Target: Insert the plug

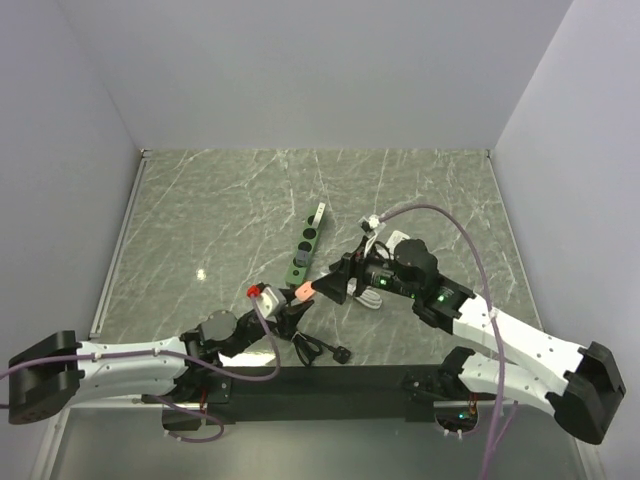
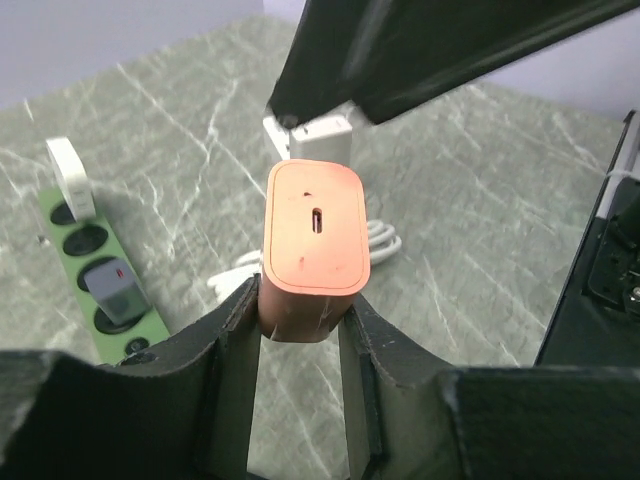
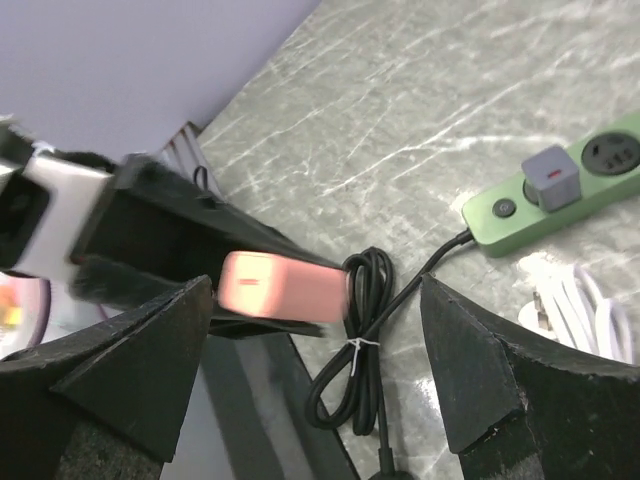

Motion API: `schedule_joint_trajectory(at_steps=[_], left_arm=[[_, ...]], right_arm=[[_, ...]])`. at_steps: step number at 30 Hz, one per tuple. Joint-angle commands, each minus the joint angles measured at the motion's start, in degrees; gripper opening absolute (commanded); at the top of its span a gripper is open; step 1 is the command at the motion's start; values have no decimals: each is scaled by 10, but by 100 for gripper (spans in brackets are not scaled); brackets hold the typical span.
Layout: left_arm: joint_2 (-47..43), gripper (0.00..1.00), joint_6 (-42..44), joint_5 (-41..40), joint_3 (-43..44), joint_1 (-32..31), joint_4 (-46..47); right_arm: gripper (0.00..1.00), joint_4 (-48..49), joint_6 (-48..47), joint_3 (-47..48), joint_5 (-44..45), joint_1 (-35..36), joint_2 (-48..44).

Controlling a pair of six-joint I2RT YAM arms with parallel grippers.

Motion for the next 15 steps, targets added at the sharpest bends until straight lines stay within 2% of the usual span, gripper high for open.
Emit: schedule_joint_trajectory(at_steps=[1, 10, 15], left_arm=[[25, 1, -25, -16, 45, 0, -17], [59, 1, -43, -14, 80, 2, -62], [56, 1, -46, -15, 83, 4, -74]], right_arm=[[91, -48, -77, 45, 108, 49, -32], [88, -149, -112, 126, 277, 160, 56], [86, -196, -121, 155, 327, 187, 94]])
